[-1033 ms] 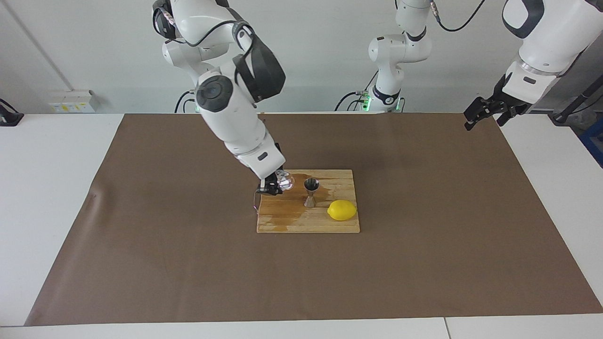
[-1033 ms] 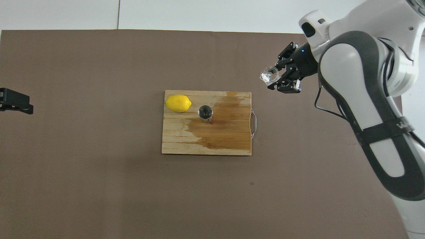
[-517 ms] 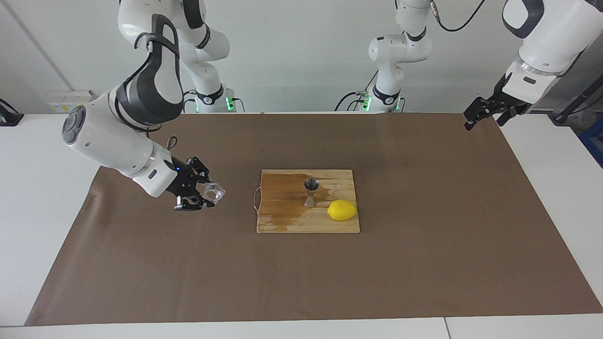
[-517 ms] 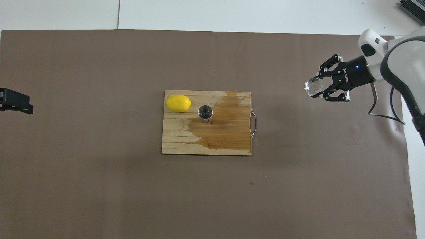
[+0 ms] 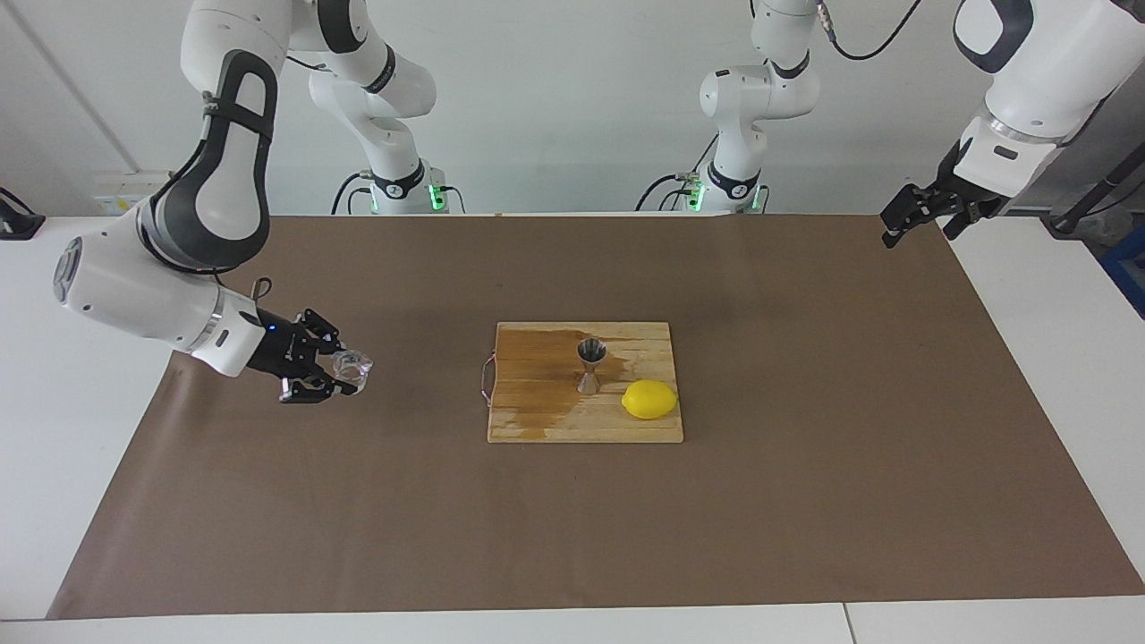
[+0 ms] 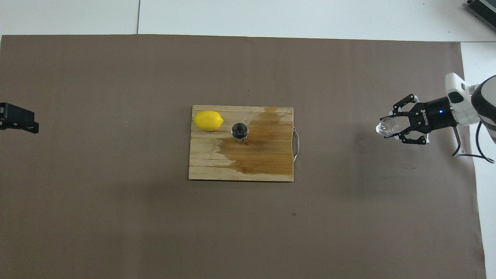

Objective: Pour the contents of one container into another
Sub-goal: 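Lower the clear glass onto the table with the right gripper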

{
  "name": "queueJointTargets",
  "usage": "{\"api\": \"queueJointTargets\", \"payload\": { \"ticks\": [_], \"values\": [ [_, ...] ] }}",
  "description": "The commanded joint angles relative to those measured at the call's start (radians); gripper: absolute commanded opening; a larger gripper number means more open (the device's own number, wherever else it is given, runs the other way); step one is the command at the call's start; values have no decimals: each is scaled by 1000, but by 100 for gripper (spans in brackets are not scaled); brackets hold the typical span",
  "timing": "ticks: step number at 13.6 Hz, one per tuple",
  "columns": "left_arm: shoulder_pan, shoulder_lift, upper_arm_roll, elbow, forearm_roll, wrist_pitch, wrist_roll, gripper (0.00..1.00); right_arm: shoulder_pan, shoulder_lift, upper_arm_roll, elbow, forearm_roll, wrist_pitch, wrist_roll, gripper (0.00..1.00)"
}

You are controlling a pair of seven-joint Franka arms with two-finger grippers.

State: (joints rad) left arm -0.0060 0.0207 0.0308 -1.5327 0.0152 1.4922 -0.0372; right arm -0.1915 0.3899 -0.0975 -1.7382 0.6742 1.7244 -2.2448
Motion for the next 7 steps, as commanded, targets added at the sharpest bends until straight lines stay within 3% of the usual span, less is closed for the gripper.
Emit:
{"api": "queueJointTargets", "payload": {
  "ticks": [1, 7],
  "values": [
    [9, -24, -5, -24, 0, -1, -1, 100, -51, -3, 13, -75, 62, 4, -107, 32],
    [9, -24, -5, -24, 0, -1, -1, 100, -108, 21, 12, -121, 88, 15, -174, 35]
  ]
}}
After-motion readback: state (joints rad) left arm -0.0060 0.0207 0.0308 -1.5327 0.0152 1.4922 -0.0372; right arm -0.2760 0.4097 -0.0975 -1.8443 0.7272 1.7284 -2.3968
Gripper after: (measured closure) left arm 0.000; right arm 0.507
